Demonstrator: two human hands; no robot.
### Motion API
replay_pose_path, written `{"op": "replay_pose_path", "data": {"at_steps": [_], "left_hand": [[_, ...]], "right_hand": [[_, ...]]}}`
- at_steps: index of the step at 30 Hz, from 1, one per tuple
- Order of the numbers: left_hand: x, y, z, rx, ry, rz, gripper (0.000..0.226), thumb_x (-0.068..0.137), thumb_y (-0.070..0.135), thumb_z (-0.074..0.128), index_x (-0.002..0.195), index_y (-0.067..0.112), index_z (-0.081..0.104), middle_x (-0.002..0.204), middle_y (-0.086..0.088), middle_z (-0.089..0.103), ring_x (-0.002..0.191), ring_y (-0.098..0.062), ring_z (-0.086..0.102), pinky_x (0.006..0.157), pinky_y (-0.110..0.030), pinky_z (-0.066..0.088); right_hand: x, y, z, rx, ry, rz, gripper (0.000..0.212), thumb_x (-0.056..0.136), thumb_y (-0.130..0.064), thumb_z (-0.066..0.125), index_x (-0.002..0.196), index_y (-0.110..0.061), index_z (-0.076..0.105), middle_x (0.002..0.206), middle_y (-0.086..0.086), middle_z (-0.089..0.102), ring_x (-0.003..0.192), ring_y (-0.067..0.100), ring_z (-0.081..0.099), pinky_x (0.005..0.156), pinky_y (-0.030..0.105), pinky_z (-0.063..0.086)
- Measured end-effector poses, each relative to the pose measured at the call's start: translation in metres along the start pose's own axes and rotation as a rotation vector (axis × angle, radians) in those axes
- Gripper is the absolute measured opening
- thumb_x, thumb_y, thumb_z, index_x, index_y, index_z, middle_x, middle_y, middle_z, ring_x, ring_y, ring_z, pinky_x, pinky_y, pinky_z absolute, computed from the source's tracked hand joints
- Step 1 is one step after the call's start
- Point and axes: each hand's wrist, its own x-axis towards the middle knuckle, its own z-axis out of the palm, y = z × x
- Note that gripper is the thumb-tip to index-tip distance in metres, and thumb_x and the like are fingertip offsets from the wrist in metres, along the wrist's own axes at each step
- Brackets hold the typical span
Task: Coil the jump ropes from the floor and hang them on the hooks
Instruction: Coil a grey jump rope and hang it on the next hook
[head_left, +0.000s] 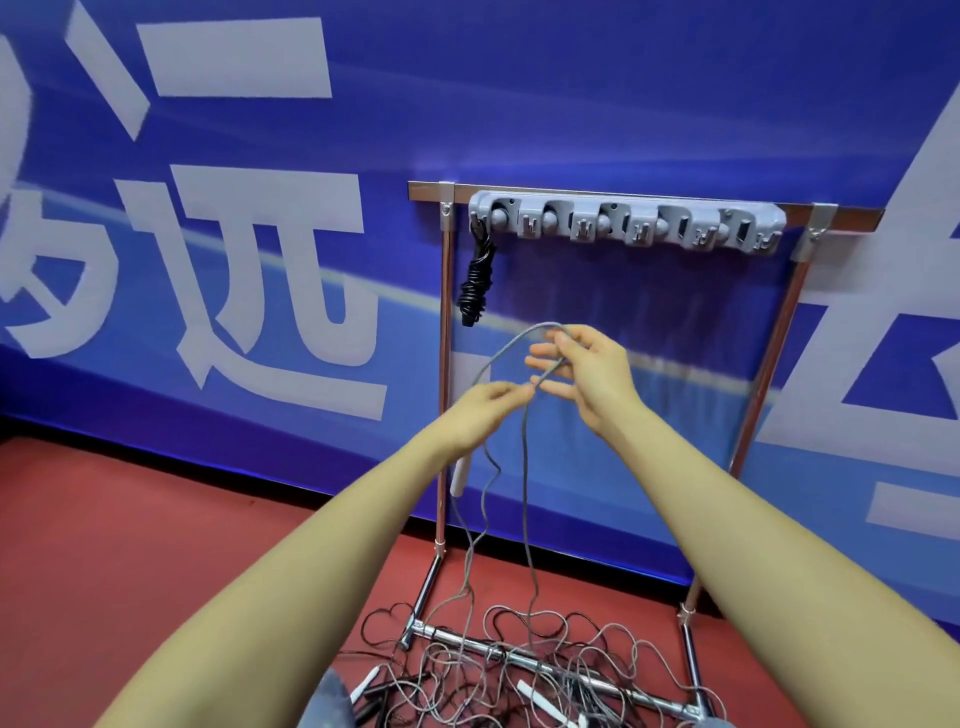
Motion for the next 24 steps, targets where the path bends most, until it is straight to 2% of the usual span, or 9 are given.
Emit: {"op": "replay_pose_path", "data": {"at_steps": [1,2,4,7,9,12,14,19,24], "left_hand": [[-0.002,-0.006,0.006,0.076,-0.019,0.03,0.011,0.096,0.031,0.053,0.097,0.02,0.055,0.082,0.001,0.05,0.071,-0.011,0.045,0.075,-0.027,0.038],[-0.002,-0.012,0.01,0.127,-0.01,0.038,0.021,0.094,0.027,0.056,0.106,0.012,0.064,0.08,-0.001,0.052,0.07,-0.013,0.046,0.073,-0.029,0.039],[0.001,-0.021,0.017,0.16,0.043,0.033,0.015,0.091,0.021,0.058,0.096,0.01,0.068,0.071,0.003,0.057,0.063,-0.01,0.048,0.066,-0.029,0.043],[0.003,-0.022,0.02,0.191,0.118,0.064,0.014,0.091,0.017,0.059,0.082,0.01,0.068,0.059,0.013,0.055,0.053,-0.002,0.047,0.052,-0.012,0.038],[0.006,-0.017,0.017,0.224,0.16,0.075,0.018,0.091,0.017,0.059,0.077,0.008,0.067,0.061,0.012,0.058,0.057,-0.001,0.05,0.053,-0.011,0.038],[0.015,-0.003,0.008,0.218,0.213,0.082,0.023,0.091,0.019,0.059,0.068,0.014,0.063,0.062,0.006,0.06,0.058,-0.003,0.051,0.059,-0.02,0.041],[0.021,0.01,0.0,0.221,0.233,0.104,0.027,0.09,0.018,0.059,0.064,0.014,0.061,0.057,0.007,0.056,0.048,0.0,0.046,0.051,-0.016,0.037],[0.032,0.042,-0.016,0.227,0.306,0.161,0.029,0.089,0.016,0.06,0.068,-0.004,0.062,0.047,0.009,0.047,0.039,-0.002,0.038,0.043,-0.013,0.029],[0.032,0.055,-0.024,0.164,0.268,0.122,0.036,0.097,0.027,0.048,0.085,0.001,0.069,0.073,-0.005,0.061,0.055,-0.005,0.047,0.058,-0.02,0.038]], "right_hand": [[0.001,-0.005,0.002,-0.001,0.005,-0.012,0.015,0.1,-0.01,0.045,0.089,-0.012,0.057,0.084,0.008,0.067,0.077,0.021,0.069,0.078,0.045,0.056],[0.003,-0.008,0.004,0.005,0.014,-0.018,0.015,0.1,-0.01,0.046,0.089,-0.012,0.057,0.083,0.008,0.067,0.077,0.021,0.069,0.076,0.044,0.057],[0.006,-0.014,0.007,0.051,0.054,-0.009,0.014,0.099,-0.009,0.046,0.09,-0.011,0.056,0.082,0.009,0.066,0.078,0.022,0.069,0.073,0.042,0.058],[0.01,-0.017,0.004,0.152,0.109,0.022,0.013,0.1,-0.009,0.045,0.091,-0.007,0.055,0.084,0.011,0.065,0.079,0.023,0.068,0.07,0.039,0.058],[0.01,-0.013,-0.002,0.177,0.095,0.029,0.014,0.1,-0.014,0.046,0.091,-0.009,0.055,0.088,0.01,0.066,0.081,0.021,0.067,0.076,0.04,0.057],[0.006,0.008,-0.012,-0.041,0.027,0.085,0.019,0.1,-0.029,0.046,0.095,-0.014,0.058,0.098,0.005,0.068,0.087,0.018,0.066,0.081,0.035,0.052],[-0.002,0.027,-0.017,-0.212,-0.061,0.125,0.018,0.099,-0.026,0.048,0.102,-0.013,0.06,0.104,0.008,0.069,0.087,0.018,0.065,0.082,0.032,0.049],[-0.018,0.06,-0.015,-0.445,-0.281,0.166,0.012,0.09,-0.012,0.061,0.102,-0.014,0.062,0.094,0.004,0.067,0.083,0.019,0.063,0.082,0.032,0.049],[-0.017,0.046,-0.003,-0.341,-0.163,0.1,0.014,0.096,-0.015,0.052,0.085,-0.013,0.06,0.081,0.005,0.068,0.067,0.014,0.066,0.06,0.024,0.048]]}}
